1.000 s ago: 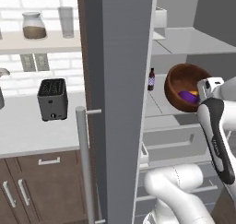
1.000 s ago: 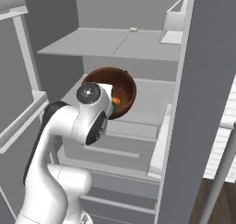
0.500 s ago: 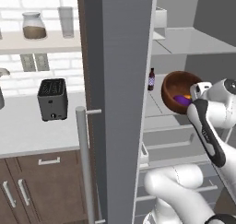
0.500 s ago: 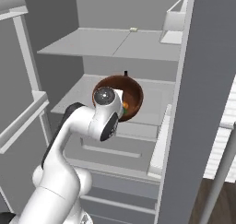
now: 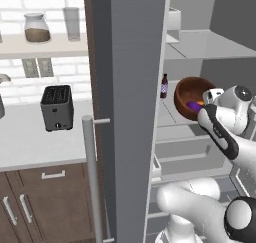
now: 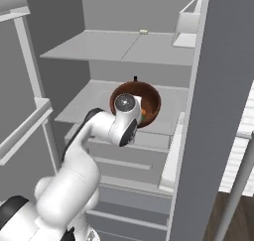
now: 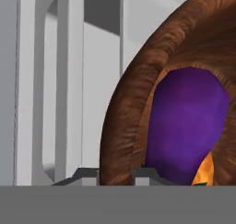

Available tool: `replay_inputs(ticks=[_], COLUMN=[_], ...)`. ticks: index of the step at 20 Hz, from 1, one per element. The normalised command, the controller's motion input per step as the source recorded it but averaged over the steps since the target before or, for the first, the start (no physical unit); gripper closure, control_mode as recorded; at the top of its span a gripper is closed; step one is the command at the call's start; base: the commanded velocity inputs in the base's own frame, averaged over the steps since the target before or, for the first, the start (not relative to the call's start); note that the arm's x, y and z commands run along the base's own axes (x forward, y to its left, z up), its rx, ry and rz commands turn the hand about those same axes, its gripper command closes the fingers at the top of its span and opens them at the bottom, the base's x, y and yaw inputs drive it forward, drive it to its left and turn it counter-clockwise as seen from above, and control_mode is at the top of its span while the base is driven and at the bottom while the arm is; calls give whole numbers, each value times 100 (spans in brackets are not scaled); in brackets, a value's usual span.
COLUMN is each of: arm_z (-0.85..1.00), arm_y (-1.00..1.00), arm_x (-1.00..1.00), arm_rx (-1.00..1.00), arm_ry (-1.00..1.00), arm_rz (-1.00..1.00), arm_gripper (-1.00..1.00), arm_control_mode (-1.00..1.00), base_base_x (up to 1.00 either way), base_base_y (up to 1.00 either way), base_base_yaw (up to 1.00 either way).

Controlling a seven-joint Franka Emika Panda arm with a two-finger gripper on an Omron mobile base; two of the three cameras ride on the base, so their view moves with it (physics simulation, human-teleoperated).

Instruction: Pick the chicken drumstick and eggplant from their plates and place them in the bowl. Then put the bowl in the fridge.

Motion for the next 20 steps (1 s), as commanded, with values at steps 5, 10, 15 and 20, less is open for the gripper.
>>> replay_inputs(ticks=[5, 10, 15, 20], arm_z=[-29, -34, -29, -28], arm_y=[-19, -11, -2, -3], arm_x=[48, 36, 49, 45], arm_rx=[0, 0, 0, 0], arm_ry=[0, 0, 0, 1], arm_rz=[0, 0, 0, 0], arm_gripper=[100, 100, 100, 100], arm_control_mode=[-100, -100, -100, -100], base_base_x=[0, 0, 0, 0], base_base_y=[0, 0, 0, 0], base_base_yaw=[0, 0, 0, 0])
